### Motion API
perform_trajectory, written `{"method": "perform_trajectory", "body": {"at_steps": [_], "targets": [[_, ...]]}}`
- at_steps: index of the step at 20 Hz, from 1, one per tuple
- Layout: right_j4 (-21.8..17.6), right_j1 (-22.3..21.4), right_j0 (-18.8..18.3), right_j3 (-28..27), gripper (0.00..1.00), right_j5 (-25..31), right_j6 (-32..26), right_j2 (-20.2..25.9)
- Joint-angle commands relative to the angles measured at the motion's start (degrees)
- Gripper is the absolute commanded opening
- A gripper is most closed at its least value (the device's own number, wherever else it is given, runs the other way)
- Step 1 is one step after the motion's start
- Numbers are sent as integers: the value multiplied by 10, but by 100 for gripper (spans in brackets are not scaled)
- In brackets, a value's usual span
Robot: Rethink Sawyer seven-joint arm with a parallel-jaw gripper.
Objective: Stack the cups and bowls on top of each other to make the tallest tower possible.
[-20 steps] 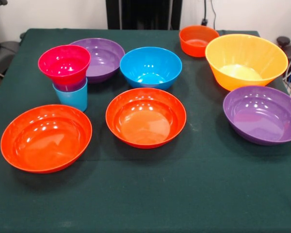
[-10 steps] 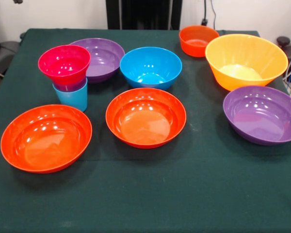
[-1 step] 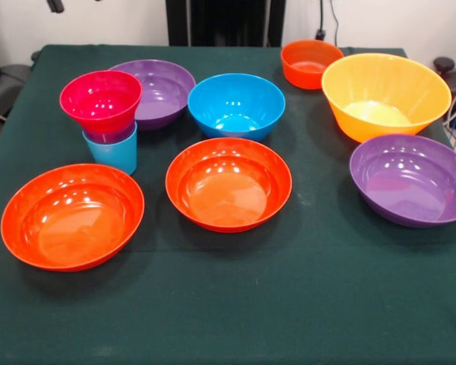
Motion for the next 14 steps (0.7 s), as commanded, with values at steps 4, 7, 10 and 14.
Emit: {"method": "perform_trajectory", "body": {"at_steps": [4, 7, 10, 14], "targets": [[-47, -26, 67, 104, 100, -120, 175, -121], [-60, -23, 81, 119, 100, -163, 188, -153], [-71, -23, 88, 136, 100, -192, 197, -179], [-86, -33, 96, 169, 100, -233, 217, -213]]}}
